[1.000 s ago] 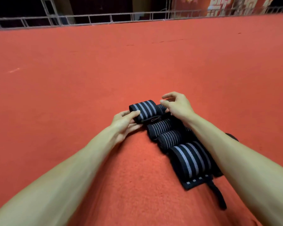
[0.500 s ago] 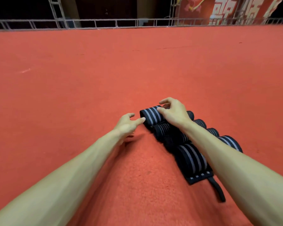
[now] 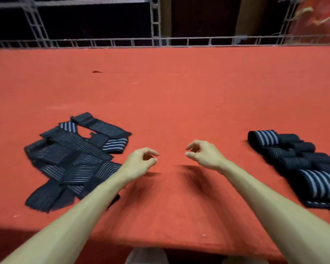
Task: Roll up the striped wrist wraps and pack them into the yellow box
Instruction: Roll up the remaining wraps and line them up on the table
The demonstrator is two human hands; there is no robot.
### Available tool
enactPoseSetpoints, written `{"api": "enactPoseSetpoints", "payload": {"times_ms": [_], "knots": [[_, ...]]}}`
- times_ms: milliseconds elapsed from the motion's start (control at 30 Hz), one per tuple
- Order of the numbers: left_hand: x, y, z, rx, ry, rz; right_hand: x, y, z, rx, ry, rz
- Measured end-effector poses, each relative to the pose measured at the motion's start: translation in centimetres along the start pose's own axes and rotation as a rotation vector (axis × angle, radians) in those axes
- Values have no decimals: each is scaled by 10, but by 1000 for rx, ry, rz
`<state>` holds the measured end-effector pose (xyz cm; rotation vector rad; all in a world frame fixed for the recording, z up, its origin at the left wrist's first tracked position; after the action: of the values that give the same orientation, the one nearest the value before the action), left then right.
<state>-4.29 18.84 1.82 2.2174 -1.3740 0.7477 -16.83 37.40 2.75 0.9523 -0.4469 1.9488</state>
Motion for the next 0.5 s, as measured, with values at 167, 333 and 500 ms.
{"api": "enactPoseSetpoints", "payload": {"times_ms": [167, 333, 500], "knots": [[55, -36, 64, -93, 175, -279, -71, 0, 46, 52, -25, 132], [74, -35, 115, 94, 184, -396, -118, 12, 73, 96, -44, 204], [64, -35, 135, 89, 79, -348, -159, 27, 90, 74, -56, 188]]}}
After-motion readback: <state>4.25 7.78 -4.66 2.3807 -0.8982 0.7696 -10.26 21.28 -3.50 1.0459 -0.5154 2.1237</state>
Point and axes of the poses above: each hand's wrist, its own y-axis towards the middle knuckle, its own x-axis out of the back of the hand, z = x × y, the point moved 3 cm from there along y, towards the middle knuckle, and after that the axes turned 6 degrees about -z, right-handed, at the moved point
